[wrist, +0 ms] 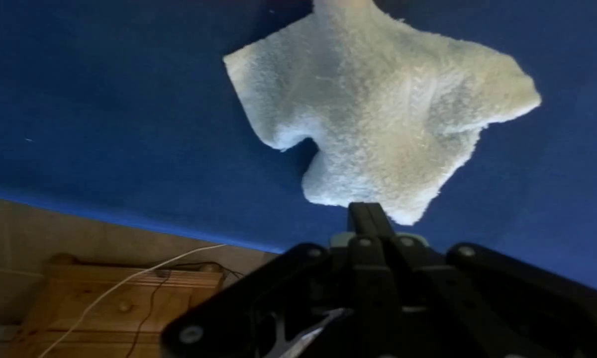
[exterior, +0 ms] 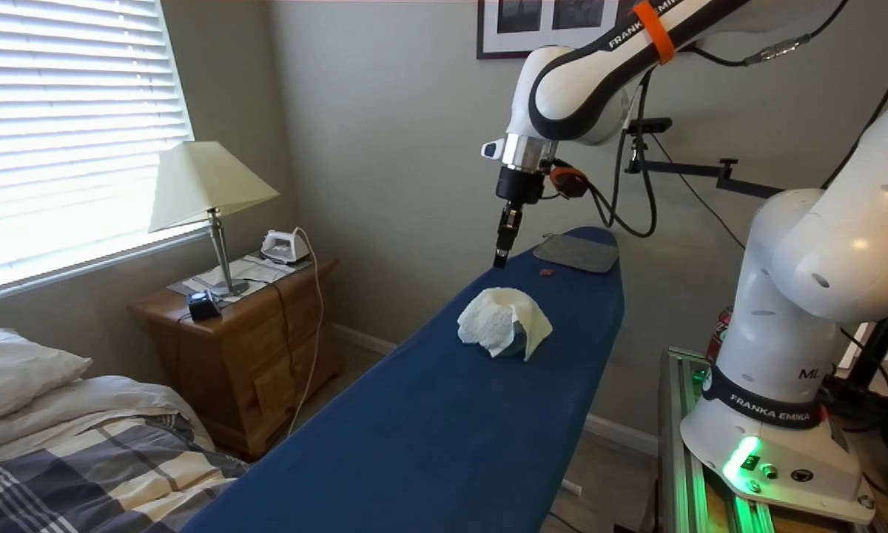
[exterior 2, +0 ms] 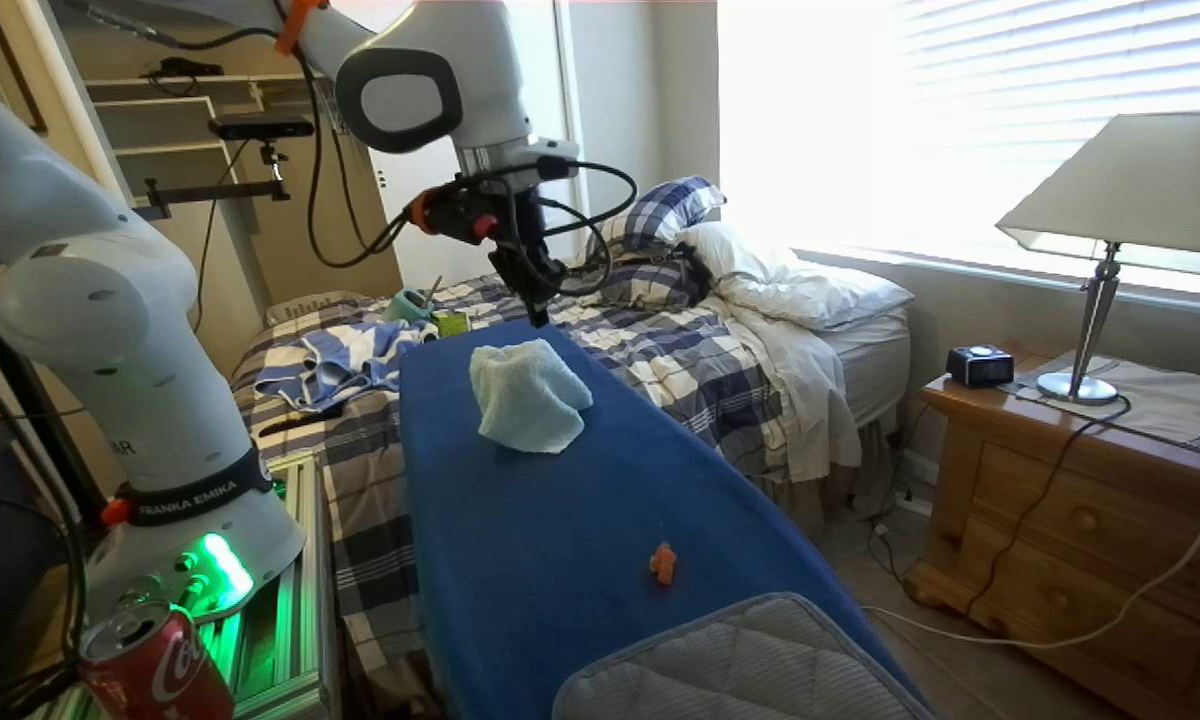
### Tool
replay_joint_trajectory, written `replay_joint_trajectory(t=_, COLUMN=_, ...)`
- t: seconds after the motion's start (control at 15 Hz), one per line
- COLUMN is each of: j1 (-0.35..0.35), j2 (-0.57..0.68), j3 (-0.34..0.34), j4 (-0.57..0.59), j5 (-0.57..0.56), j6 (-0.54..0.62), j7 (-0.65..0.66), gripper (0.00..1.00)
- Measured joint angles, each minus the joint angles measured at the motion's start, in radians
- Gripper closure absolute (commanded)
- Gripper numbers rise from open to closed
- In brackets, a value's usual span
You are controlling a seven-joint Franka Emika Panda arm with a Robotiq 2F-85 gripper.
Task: Put the light blue cloth on the glass cup and then put the orange object on the light blue cloth
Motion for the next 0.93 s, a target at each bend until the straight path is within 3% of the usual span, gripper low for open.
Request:
replay_joint_trajectory(t=0.2, j1=-0.105, j2=0.005, j3=-0.015, j4=0.013, j5=-0.101, j6=0.031, j7=0.076, gripper=0.96)
replay_joint_trajectory(t=0.27, j1=-0.144, j2=0.011, j3=-0.025, j4=0.02, j5=-0.135, j6=0.041, j7=0.098, gripper=0.73)
replay_joint_trajectory(t=0.4, j1=-0.216, j2=0.033, j3=-0.047, j4=0.036, j5=-0.197, j6=0.073, j7=0.139, gripper=0.7)
replay_joint_trajectory(t=0.53, j1=-0.269, j2=0.07, j3=-0.073, j4=0.056, j5=-0.246, j6=0.096, j7=0.15, gripper=0.58)
replay_joint_trajectory(t=0.93, j1=-0.289, j2=0.244, j3=-0.18, j4=0.129, j5=-0.264, j6=0.154, j7=0.024, gripper=0.17)
